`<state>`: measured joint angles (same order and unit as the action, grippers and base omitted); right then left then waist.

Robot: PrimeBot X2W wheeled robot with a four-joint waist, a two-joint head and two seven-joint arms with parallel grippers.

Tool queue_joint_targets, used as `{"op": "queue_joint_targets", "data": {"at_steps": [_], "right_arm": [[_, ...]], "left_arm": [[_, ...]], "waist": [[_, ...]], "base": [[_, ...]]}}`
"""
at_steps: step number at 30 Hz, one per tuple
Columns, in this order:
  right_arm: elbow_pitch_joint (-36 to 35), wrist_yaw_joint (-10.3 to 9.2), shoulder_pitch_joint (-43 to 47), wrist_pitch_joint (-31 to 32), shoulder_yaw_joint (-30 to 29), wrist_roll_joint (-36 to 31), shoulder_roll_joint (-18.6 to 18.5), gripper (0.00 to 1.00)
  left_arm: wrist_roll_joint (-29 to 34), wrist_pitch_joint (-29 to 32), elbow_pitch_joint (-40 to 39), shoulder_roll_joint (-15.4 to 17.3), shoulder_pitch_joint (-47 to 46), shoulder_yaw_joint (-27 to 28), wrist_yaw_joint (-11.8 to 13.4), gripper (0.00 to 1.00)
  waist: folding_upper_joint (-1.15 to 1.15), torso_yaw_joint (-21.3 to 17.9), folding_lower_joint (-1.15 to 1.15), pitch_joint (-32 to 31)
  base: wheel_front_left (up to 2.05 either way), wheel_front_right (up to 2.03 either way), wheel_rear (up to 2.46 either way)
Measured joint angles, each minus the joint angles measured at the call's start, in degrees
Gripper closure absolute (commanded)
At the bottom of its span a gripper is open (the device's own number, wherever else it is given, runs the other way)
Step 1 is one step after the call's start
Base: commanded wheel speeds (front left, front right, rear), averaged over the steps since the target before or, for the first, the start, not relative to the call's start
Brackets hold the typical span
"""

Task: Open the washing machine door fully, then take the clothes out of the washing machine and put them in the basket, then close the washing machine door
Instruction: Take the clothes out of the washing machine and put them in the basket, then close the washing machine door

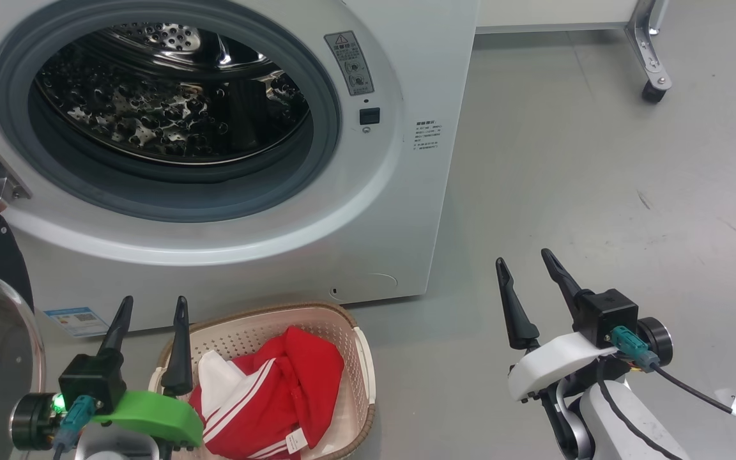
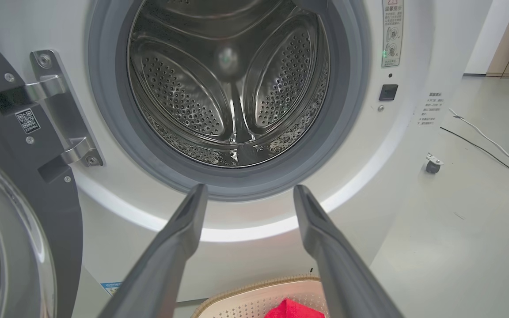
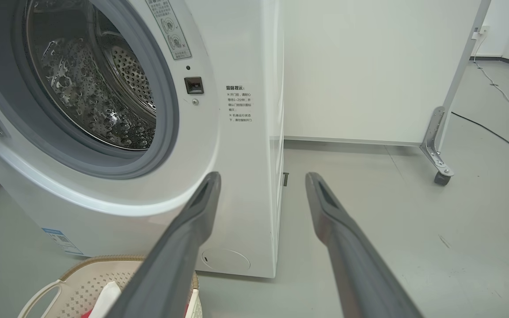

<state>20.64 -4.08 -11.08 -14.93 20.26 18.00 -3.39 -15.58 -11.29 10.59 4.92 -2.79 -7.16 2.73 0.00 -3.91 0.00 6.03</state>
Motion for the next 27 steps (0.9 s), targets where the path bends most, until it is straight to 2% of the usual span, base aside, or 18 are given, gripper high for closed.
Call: {"op": "queue_joint_targets", "data": {"at_steps": [27], "right_arm": [[-0.21,0.49,0.15,0.00,-0.21,-0.52,0.12,0.00]], "left_arm": [[1.12,2.71,-5.54,1.20,2.24,-0.44,0.86,0.00]], "waist": [[0.00,0.18,0.00,0.33]], "base": [[-0.05,0.09,-0.05]]}}
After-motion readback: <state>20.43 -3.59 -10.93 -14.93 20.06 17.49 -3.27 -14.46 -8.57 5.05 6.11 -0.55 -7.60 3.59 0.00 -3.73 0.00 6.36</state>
